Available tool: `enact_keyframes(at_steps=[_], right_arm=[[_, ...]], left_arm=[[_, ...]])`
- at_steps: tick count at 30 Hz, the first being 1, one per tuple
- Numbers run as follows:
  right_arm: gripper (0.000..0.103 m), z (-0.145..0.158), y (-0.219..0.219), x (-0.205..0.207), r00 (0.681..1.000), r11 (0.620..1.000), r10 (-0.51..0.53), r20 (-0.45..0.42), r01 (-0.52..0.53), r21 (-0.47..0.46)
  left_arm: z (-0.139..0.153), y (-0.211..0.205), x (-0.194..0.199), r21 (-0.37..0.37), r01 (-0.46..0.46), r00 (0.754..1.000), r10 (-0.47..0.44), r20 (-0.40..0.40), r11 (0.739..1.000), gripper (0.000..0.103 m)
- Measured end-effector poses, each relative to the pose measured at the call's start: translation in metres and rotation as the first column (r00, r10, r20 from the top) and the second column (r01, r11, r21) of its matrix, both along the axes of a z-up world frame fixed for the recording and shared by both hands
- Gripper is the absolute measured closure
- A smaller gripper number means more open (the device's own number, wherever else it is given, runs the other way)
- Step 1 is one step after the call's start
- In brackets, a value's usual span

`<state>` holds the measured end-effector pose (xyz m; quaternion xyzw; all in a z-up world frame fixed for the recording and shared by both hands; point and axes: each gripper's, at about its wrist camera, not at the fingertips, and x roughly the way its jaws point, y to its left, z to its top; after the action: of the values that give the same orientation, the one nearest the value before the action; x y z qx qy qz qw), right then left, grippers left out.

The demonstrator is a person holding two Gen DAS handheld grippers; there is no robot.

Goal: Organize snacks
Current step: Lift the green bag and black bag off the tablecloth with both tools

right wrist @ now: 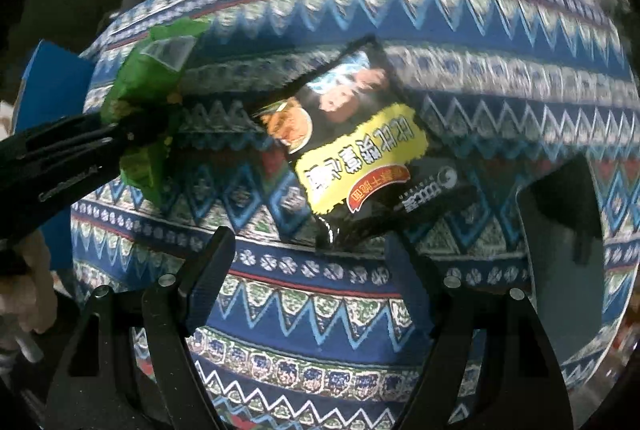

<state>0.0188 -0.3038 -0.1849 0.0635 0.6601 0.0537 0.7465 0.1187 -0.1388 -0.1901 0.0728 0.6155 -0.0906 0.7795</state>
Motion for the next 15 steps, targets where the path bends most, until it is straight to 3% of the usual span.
enact_keyframes(at_steps=[3,6,15], right_arm=[[0.025,0.012,0.009,0.005,0.997,0.991,0.063,0.042,-0.057,-0.117],[0.025,0.016,0.009,0.016,0.992,0.980,0.106,0.064,-0.093,-0.178],[0.024,-0.016,0.002,0.050,0.985,0.961,0.171,0.026,-0.161,-0.226]], left_arm=[[0.000,0.017,0.000,0.008,-0.011,1.000,0.011,0.001,1.000,0.073],[-0.002,0.030,0.000,0.011,-0.022,1.000,0.022,-0.005,1.000,0.073],[-0.006,0.044,-0.002,0.023,0.007,1.000,-0.007,0.003,1.000,0.073]])
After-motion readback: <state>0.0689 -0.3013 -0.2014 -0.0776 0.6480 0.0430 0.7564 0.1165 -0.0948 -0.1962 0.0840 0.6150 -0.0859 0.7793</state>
